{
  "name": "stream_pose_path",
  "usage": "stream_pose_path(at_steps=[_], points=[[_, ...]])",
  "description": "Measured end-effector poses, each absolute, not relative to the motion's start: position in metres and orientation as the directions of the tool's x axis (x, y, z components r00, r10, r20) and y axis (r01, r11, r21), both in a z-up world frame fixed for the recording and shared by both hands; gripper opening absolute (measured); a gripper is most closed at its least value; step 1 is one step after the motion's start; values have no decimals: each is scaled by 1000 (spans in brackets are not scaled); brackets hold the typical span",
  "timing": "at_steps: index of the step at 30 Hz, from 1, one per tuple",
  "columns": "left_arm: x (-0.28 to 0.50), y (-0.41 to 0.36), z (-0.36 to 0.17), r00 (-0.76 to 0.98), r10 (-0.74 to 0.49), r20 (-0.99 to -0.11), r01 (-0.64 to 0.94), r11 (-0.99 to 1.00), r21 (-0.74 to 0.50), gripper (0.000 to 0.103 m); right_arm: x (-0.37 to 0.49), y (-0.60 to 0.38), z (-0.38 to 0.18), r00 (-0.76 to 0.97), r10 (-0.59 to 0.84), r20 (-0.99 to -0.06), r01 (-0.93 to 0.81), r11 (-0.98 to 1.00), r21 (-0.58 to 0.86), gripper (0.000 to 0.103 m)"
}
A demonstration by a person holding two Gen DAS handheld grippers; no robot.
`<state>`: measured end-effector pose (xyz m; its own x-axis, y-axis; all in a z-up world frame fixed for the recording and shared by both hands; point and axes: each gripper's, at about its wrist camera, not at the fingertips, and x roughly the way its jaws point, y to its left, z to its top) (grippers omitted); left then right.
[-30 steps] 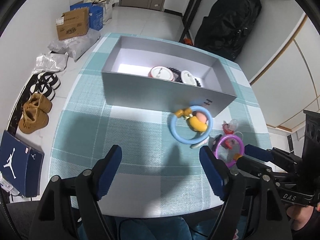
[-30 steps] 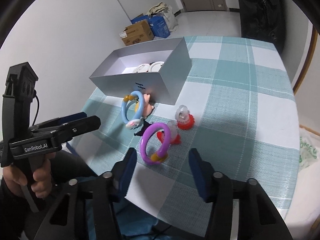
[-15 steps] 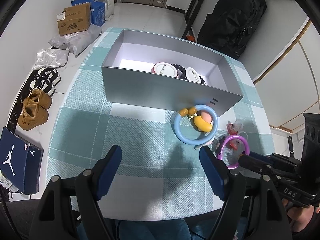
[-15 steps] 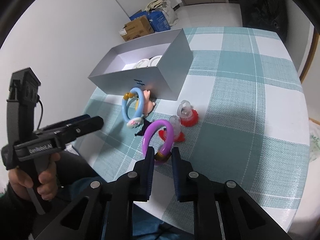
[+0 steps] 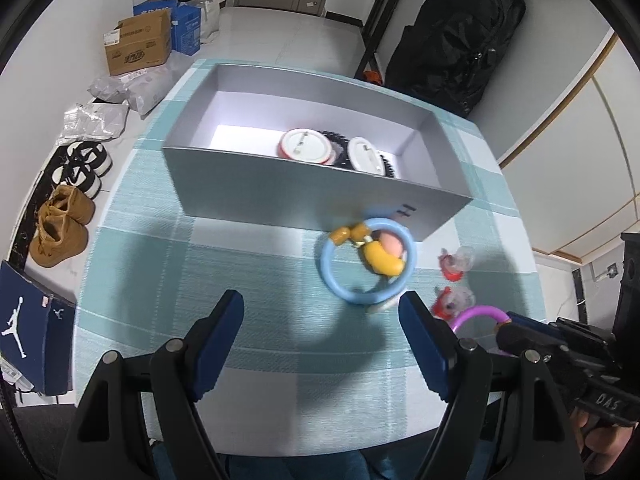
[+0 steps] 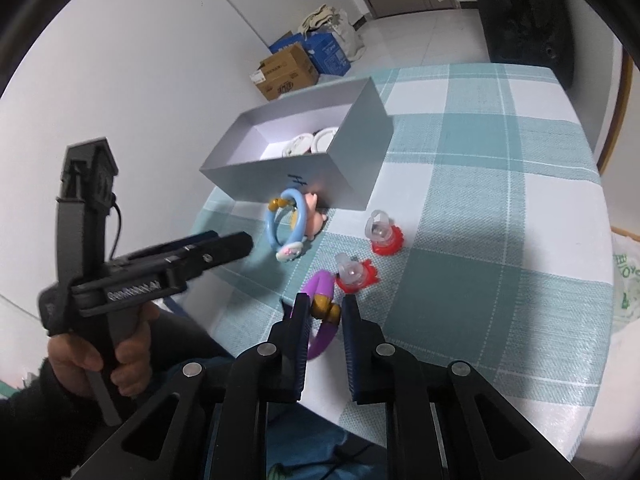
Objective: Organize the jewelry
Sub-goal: 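Close the right tool on the purple ring, then lift the purple ring with the right tool while the left tool grasps the blue beaded ring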
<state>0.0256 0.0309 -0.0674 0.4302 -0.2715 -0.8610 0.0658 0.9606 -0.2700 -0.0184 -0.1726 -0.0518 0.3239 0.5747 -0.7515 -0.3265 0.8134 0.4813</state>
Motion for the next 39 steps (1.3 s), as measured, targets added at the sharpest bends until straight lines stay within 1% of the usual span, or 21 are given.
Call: stream_pose_path(at_steps=[11, 14, 20, 25, 26, 27, 28, 39], points=[[35, 10, -75, 415, -259, -872, 125, 966, -227, 76, -12, -199, -41, 372, 615, -696, -270, 789, 552, 15], [38, 9, -76, 420, -238, -876, 123, 971, -205, 76, -9, -209, -37, 395, 620, -678, -251, 783, 569, 15], [44, 8, -83, 412, -227, -883, 97, 974, -205, 76, -4, -224, -36, 423, 617, -664, -209, 779, 591, 15], [40, 0, -80, 431, -212, -877, 136, 976, -169, 76, -2, -230, -36, 431, 616, -659, -195, 777, 599, 15], [40, -1, -80, 433, -207, -877, 140, 977, -161, 75, -2, -231, -36, 433, 616, -658, -194, 776, 600, 15], [39, -2, -79, 433, -213, -876, 148, 975, -163, 68, -2, -231, -36, 434, 617, -656, -193, 775, 601, 15], [39, -2, -79, 427, -221, -877, 154, 973, -170, 56, -2, -231, -36, 436, 617, -655, -192, 775, 602, 15], [35, -1, -74, 408, -265, -873, 173, 962, -211, 56, -3, -226, -33, 444, 619, -648, -202, 774, 600, 15]])
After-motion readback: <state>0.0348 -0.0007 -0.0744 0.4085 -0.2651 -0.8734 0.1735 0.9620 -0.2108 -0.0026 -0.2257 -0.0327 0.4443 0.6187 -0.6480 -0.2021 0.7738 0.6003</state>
